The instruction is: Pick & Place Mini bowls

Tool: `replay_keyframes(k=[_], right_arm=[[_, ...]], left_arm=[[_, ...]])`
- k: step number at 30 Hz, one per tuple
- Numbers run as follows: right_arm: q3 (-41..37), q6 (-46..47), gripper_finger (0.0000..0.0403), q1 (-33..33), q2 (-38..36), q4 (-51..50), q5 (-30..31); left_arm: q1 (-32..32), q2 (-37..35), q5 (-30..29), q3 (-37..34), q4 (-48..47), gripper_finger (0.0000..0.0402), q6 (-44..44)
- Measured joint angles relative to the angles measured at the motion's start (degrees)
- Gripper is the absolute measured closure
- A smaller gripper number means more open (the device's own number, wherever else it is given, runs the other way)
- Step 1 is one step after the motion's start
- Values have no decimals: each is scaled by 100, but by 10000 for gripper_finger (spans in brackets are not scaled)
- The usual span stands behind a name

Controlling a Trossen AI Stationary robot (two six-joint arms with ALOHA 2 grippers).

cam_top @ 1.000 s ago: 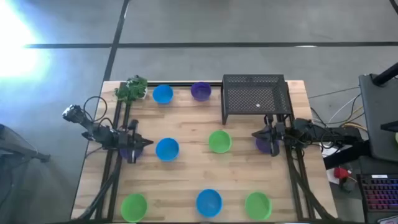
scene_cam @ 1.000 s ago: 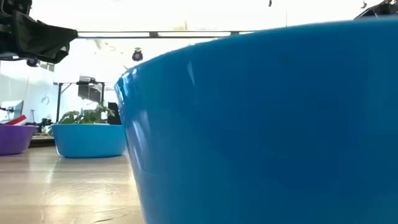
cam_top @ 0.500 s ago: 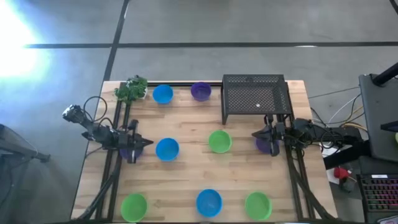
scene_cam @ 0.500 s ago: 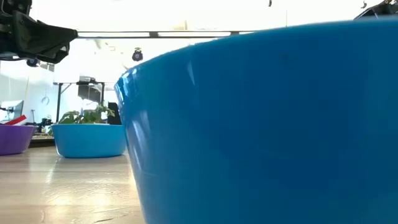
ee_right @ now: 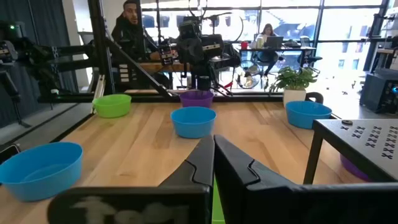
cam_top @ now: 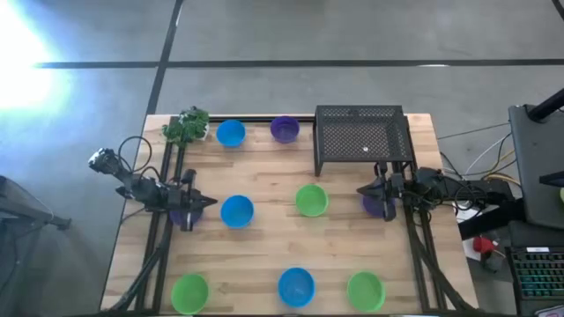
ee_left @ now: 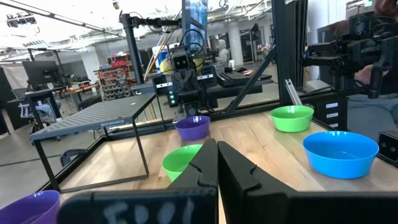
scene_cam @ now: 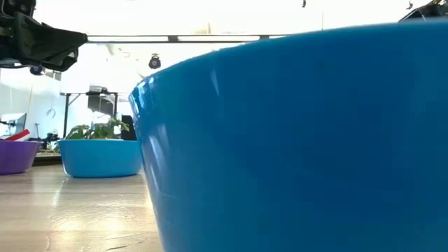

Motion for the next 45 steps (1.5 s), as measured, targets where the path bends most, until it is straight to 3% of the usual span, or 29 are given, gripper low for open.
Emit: replay_keyframes(k=[14,45], right_arm=[[-2,5,394,0,0,72,-2],[-2,-155,394,0,-2,2006,2]], left_arm=[[1,-1,-1,0,-1,402,1],[0,-2,-2,0,15,402,0]])
